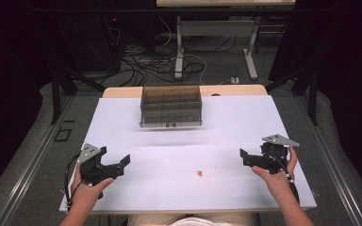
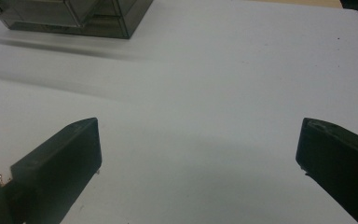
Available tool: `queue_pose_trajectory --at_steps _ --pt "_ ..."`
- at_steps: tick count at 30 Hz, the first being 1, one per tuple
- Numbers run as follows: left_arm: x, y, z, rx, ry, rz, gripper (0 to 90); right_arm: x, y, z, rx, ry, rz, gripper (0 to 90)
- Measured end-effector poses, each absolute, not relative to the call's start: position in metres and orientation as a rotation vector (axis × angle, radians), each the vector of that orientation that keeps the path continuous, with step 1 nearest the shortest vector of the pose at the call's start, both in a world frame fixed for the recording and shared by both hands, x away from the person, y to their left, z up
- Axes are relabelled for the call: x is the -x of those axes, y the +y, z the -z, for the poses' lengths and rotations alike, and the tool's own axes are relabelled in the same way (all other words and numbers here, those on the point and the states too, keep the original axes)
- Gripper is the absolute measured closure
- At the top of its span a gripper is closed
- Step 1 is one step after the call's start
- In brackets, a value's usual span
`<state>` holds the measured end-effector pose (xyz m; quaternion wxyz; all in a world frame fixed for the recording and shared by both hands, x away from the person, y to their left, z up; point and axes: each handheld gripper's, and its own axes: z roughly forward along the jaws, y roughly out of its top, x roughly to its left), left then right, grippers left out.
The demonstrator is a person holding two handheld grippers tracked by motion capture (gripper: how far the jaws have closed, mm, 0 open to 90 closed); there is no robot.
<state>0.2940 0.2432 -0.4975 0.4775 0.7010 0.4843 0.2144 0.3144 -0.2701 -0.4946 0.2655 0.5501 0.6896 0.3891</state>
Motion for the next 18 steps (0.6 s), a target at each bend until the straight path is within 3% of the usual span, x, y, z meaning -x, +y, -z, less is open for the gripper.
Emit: queue_pose_trajectory --at_steps 18 --pt "-0.291 0.241 0.496 -1.724 1.170 -0.537 0.3 -0.312 -0.253 0.491 -1.418 1.932 -1.055 8.2"
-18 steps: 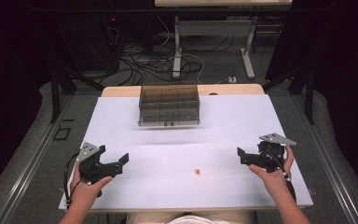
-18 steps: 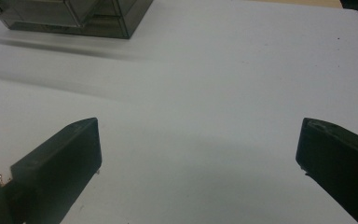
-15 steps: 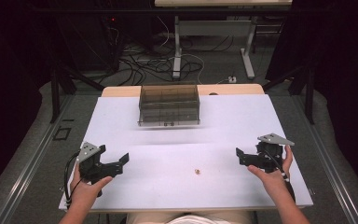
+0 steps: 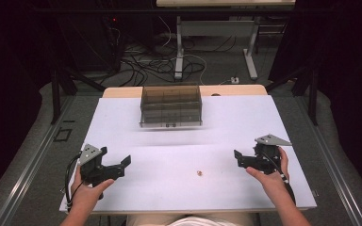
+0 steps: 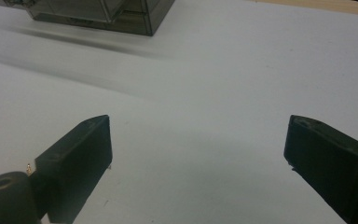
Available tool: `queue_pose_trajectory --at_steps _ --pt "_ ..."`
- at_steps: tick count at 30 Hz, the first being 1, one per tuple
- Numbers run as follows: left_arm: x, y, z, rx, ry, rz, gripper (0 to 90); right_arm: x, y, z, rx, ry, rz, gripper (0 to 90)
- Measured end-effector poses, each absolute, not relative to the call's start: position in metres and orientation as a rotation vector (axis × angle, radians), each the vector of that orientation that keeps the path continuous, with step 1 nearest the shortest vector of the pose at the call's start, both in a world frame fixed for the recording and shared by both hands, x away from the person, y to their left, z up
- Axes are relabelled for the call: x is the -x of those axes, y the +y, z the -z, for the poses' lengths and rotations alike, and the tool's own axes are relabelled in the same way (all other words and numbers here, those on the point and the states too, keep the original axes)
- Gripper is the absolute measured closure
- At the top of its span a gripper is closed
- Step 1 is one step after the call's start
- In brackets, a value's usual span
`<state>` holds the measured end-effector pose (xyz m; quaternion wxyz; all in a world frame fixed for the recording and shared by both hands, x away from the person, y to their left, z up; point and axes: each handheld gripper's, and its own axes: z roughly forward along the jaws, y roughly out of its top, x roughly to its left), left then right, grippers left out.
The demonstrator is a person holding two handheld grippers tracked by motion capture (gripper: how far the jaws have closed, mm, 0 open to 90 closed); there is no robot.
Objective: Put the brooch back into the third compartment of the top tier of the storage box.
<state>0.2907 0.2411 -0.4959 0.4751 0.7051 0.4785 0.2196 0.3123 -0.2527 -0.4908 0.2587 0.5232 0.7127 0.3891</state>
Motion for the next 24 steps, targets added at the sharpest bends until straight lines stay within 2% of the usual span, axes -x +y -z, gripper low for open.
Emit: queue_pose_trajectory --at_steps 4,24 --pt "-0.290 0.240 0.496 -1.721 1.171 -0.534 0.3 -0.312 -0.247 0.489 -1.411 1.962 -1.045 14.5" --pt "-0.290 0.237 0.496 -1.728 1.167 -0.542 0.3 -0.322 -0.210 0.490 -1.396 2.143 -1.017 15.4"
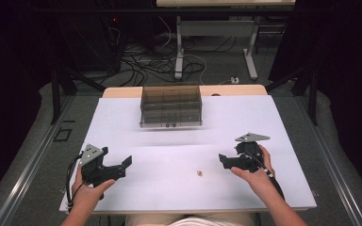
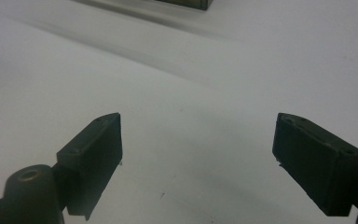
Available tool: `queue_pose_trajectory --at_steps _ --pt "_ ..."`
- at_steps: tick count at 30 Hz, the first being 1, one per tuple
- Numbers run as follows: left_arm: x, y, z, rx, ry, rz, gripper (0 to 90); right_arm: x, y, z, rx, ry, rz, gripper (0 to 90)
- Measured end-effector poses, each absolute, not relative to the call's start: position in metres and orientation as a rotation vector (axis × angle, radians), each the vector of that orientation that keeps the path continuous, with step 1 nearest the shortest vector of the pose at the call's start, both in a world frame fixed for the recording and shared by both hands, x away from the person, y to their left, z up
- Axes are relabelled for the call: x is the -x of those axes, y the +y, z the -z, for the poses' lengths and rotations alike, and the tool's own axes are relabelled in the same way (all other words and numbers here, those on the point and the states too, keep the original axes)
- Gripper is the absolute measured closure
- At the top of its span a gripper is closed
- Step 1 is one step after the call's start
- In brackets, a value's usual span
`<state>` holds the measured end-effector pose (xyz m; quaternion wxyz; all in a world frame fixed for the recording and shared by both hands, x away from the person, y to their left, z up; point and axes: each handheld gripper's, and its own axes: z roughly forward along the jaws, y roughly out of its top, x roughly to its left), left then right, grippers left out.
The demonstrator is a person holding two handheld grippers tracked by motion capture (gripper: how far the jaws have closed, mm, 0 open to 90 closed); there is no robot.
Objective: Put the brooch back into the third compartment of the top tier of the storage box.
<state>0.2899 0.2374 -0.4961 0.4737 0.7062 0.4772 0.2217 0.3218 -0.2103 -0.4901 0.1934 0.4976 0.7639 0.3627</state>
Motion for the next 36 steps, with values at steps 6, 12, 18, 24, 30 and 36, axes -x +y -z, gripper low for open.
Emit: queue_pose_trajectory --at_steps 6,12,18,24,30,36 --pt "-0.289 0.236 0.496 -1.727 1.168 -0.536 0.3 -0.324 -0.200 0.489 -1.398 2.192 -1.019 17.3" --pt "-0.289 0.236 0.495 -1.735 1.159 -0.543 0.3 -0.326 -0.188 0.486 -1.403 2.228 -1.031 16.6" --pt "-0.289 0.237 0.495 -1.733 1.162 -0.540 0.3 -0.330 -0.179 0.489 -1.446 2.264 -1.060 21.9" --pt "-0.289 0.237 0.495 -1.740 1.161 -0.528 0.3 -0.334 -0.170 0.490 -1.528 2.304 -1.089 29.2" --pt "-0.289 0.237 0.495 -1.740 1.165 -0.529 0.6 -0.339 -0.162 0.491 -1.566 2.368 -1.084 37.8" --pt "-0.289 0.238 0.495 -1.743 1.164 -0.533 0.7 -0.343 -0.156 0.495 -1.584 2.407 -1.084 43.1"
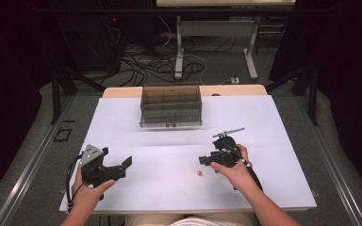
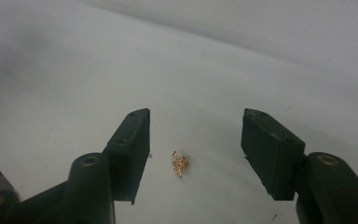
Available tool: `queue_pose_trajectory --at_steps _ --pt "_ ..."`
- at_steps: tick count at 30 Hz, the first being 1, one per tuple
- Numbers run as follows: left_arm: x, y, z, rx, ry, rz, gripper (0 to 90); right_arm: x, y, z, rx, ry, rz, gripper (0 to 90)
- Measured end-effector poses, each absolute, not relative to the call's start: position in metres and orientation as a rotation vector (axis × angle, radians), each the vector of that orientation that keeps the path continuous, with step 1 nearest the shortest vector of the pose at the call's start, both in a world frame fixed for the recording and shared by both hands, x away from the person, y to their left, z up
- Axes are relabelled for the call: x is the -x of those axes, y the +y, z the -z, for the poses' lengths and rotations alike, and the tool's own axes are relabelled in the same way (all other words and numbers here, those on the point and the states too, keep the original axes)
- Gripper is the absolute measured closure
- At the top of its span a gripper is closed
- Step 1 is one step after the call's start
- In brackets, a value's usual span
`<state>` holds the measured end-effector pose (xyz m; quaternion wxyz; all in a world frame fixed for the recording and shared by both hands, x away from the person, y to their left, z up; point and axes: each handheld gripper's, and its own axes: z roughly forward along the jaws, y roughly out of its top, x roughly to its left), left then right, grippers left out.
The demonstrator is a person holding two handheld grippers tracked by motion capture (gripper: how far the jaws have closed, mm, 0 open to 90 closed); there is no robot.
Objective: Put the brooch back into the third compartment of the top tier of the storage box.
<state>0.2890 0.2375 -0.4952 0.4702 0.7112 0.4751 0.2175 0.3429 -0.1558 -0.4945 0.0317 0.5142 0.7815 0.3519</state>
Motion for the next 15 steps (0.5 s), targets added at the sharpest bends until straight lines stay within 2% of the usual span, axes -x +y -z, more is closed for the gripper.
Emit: queue_pose_trajectory --at_steps 3,8,15 --pt "-0.289 0.238 0.495 -1.743 1.164 -0.531 0.7 -0.344 -0.154 0.496 -1.579 2.425 -1.063 43.9" --pt "-0.289 0.237 0.495 -1.742 1.163 -0.531 0.7 -0.345 -0.151 0.503 -1.598 2.453 -1.051 51.4" --pt "-0.289 0.237 0.496 -1.741 1.165 -0.530 0.7 -0.344 -0.149 0.510 -1.613 2.469 -1.049 57.4"
